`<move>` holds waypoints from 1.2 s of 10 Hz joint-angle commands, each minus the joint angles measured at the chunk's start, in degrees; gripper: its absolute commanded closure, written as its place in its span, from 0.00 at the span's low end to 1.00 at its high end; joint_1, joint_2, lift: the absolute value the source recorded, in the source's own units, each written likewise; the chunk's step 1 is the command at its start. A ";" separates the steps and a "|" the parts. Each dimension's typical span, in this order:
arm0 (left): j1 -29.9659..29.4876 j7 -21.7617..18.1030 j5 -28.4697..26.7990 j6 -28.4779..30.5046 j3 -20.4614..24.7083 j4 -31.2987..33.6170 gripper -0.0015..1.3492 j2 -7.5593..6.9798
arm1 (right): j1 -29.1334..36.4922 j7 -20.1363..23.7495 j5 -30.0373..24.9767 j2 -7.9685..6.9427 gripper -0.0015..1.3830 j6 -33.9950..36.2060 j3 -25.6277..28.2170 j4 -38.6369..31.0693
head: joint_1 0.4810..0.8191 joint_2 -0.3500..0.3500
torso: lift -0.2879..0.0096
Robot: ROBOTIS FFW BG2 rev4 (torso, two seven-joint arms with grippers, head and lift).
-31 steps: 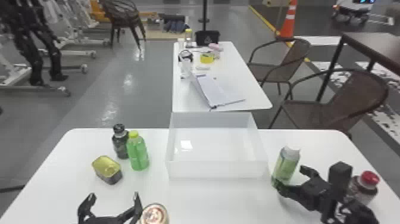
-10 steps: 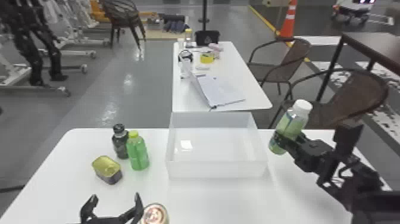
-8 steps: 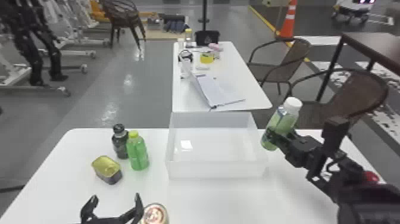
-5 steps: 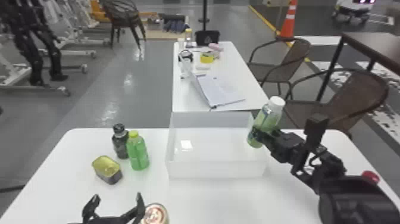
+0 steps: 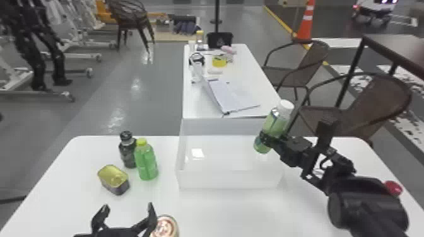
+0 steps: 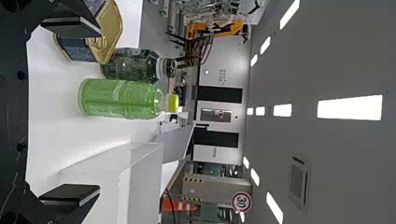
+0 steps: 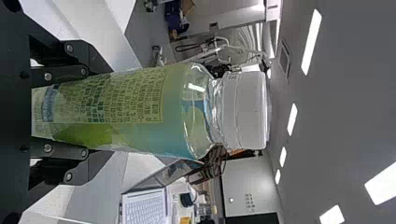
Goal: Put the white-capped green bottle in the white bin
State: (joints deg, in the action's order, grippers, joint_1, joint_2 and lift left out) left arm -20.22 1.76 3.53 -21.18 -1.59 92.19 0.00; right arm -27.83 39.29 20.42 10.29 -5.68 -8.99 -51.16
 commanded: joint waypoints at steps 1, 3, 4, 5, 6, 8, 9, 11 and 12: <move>0.10 0.00 0.07 0.00 -0.08 -0.08 0.09 0.15 | -0.91 0.62 0.93 -0.01 0.63 -0.21 -0.85 2.82 | 0.20 0.50 | 0.63; 0.18 0.00 0.25 -0.09 -0.16 -0.16 0.09 0.15 | -2.32 2.11 1.11 0.17 0.63 0.14 -2.17 5.10 | 0.20 0.50 | 0.63; 0.27 0.00 0.25 -0.09 -0.25 -0.16 0.09 0.15 | -2.67 2.29 1.02 0.26 0.61 0.14 -2.79 5.54 | 0.20 0.50 | 0.63; 0.36 0.00 0.34 -0.09 -0.34 -0.25 0.09 0.15 | -2.58 2.29 1.11 0.26 0.43 -0.03 -2.79 5.63 | 0.20 0.50 | 0.63; 0.27 0.00 0.34 -0.18 -0.34 -0.25 0.09 0.15 | -2.58 2.29 1.11 0.26 0.25 -0.30 -2.79 5.72 | 0.20 0.50 | 0.63; 0.27 0.00 0.34 -0.18 -0.34 -0.25 0.09 0.15 | -2.41 2.20 1.29 0.26 0.06 -0.74 -2.79 5.54 | 0.20 0.50 | 0.63; 0.27 0.00 0.34 -0.09 -0.43 -0.34 0.09 0.15 | -2.41 2.20 1.29 0.26 0.07 -0.74 -2.79 5.36 | 0.20 0.50 | 0.63; 0.36 0.00 0.34 -0.09 -0.43 -0.34 0.09 0.15 | -2.05 1.85 1.46 0.26 0.07 -1.18 -2.79 4.92 | 0.20 0.50 | 0.63; 0.36 0.00 0.34 -0.18 -0.52 -0.34 0.09 0.15 | -1.00 1.32 1.64 0.35 0.07 -1.35 -2.70 3.25 | 0.20 0.50 | 0.63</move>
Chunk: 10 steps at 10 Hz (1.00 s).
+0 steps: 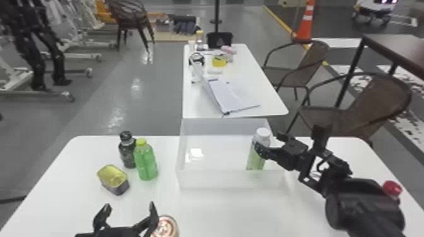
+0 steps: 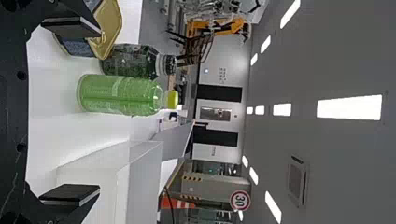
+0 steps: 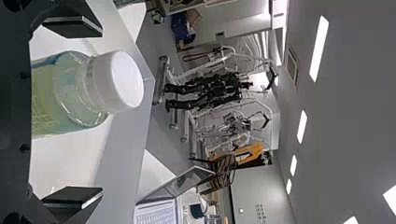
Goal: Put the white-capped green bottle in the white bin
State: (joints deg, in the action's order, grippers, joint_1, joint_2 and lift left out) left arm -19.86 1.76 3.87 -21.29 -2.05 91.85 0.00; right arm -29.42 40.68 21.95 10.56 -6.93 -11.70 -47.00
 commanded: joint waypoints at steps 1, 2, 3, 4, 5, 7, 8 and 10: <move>0.00 0.00 0.08 -0.33 0.12 0.00 0.09 0.15 | 2.70 -1.31 0.02 0.34 0.07 0.52 0.53 -5.12 | 0.20 0.50 | 0.63; 0.09 0.00 0.00 -0.59 0.21 0.00 0.09 0.15 | 6.13 -3.59 -1.74 0.51 0.07 2.36 2.73 -11.53 | 0.20 0.50 | 0.63; 0.17 0.00 0.17 -0.59 0.12 0.00 0.09 0.15 | 10.00 -5.35 -2.70 0.51 0.07 4.03 4.84 -17.69 | 0.20 0.50 | 0.63; 0.00 0.00 0.88 -0.59 0.12 -0.09 0.09 0.15 | 14.39 -7.90 -3.23 0.51 0.07 5.35 6.34 -23.93 | 0.20 0.50 | 0.63; 0.00 0.09 0.96 -0.59 0.12 -0.09 0.09 0.15 | 19.14 -10.89 -4.11 0.51 0.07 7.11 8.80 -31.31 | 0.20 0.50 | 0.63; 0.09 0.09 0.96 -0.86 0.12 -0.09 0.09 0.15 | 28.28 -15.37 -6.57 0.51 0.07 8.51 11.96 -42.73 | 0.20 0.50 | 0.63; 0.17 0.18 1.05 -0.77 -0.06 -0.09 0.09 0.15 | 32.94 -17.04 -7.19 0.43 0.07 8.69 12.31 -46.25 | 0.20 0.50 | 0.63; 0.17 0.18 0.61 -0.86 -0.23 -0.09 0.09 0.15 | 39.44 -19.50 -9.29 0.08 0.07 9.48 13.54 -52.75 | 0.20 0.50 | 0.63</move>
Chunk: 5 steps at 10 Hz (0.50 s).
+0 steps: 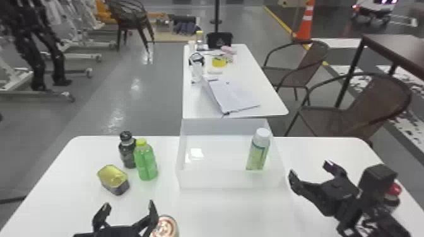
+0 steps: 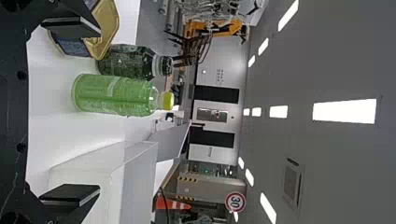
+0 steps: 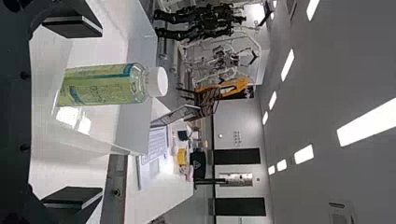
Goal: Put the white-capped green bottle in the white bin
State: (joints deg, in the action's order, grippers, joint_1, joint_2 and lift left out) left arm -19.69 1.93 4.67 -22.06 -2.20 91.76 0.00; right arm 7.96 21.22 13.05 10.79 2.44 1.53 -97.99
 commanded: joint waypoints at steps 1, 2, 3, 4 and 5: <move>0.00 0.00 -0.28 -0.27 -0.18 0.09 0.09 0.15 | 5.05 -0.13 -1.01 -0.60 0.07 0.11 1.29 -3.35 | 0.20 0.50 | 0.63; 0.00 0.00 -0.54 -0.53 -0.18 0.18 0.09 0.15 | 7.95 -0.13 -0.83 -0.95 0.07 -0.42 1.90 -4.49 | 0.20 0.50 | 0.63; -0.09 0.00 -0.72 -0.71 -0.09 0.27 0.09 0.15 | 10.41 -0.22 -1.01 -1.04 0.08 -1.82 2.25 -5.11 | 0.20 0.50 | 0.63; -0.17 0.00 -1.07 -0.97 0.09 0.35 0.09 0.15 | 12.25 -0.83 -1.01 -1.21 0.08 -2.88 2.25 -5.02 | 0.20 0.50 | 0.63; -0.17 0.00 -1.33 -1.23 0.26 0.35 0.09 0.15 | 13.57 -2.06 -1.27 -1.83 0.09 -4.19 2.34 -4.75 | 0.20 0.50 | 0.63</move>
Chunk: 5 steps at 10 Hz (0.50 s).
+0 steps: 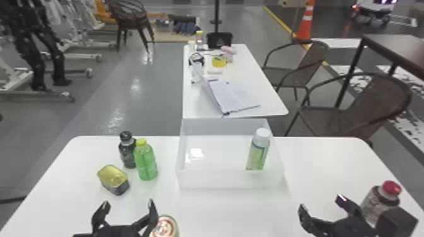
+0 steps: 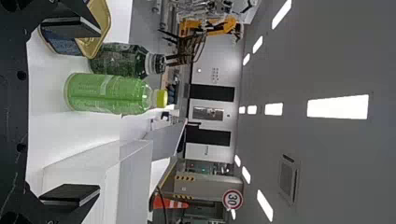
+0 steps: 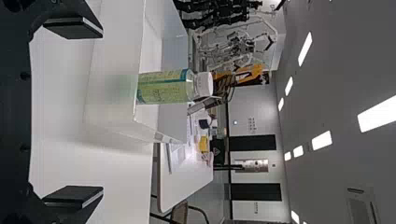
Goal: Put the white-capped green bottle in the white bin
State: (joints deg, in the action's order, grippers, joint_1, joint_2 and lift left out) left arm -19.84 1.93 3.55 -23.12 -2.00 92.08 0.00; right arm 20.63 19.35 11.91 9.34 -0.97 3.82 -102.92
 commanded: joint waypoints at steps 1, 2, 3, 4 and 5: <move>0.07 0.00 -0.38 -0.26 0.16 0.03 0.09 0.15 | 1.78 -0.37 -0.22 -0.99 0.09 -1.32 1.01 0.00 | 0.20 0.50 | 0.63; -0.02 0.09 -0.73 -0.26 0.25 0.03 0.09 0.15 | 2.22 -1.07 -0.66 -1.08 0.10 -1.49 1.19 -0.26 | 0.20 0.50 | 0.63; 0.07 0.18 -0.82 -0.26 0.16 0.03 0.09 0.15 | 1.69 -1.33 -1.72 -1.69 0.10 -2.28 1.10 0.18 | 0.20 0.50 | 0.63; 0.07 0.18 -0.91 -0.35 0.16 0.03 0.09 0.15 | 1.61 -1.25 -2.68 -2.48 0.10 -2.63 1.19 0.27 | 0.20 0.50 | 0.63; -0.02 0.18 -0.91 -0.35 0.25 0.03 0.09 0.15 | 1.61 -1.33 -2.68 -2.66 0.10 -2.81 1.19 0.35 | 0.20 0.50 | 0.63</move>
State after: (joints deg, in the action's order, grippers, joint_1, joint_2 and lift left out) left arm -19.79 2.11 2.67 -23.45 -1.79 92.11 0.00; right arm 22.25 18.02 9.38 6.86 -3.61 4.99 -102.65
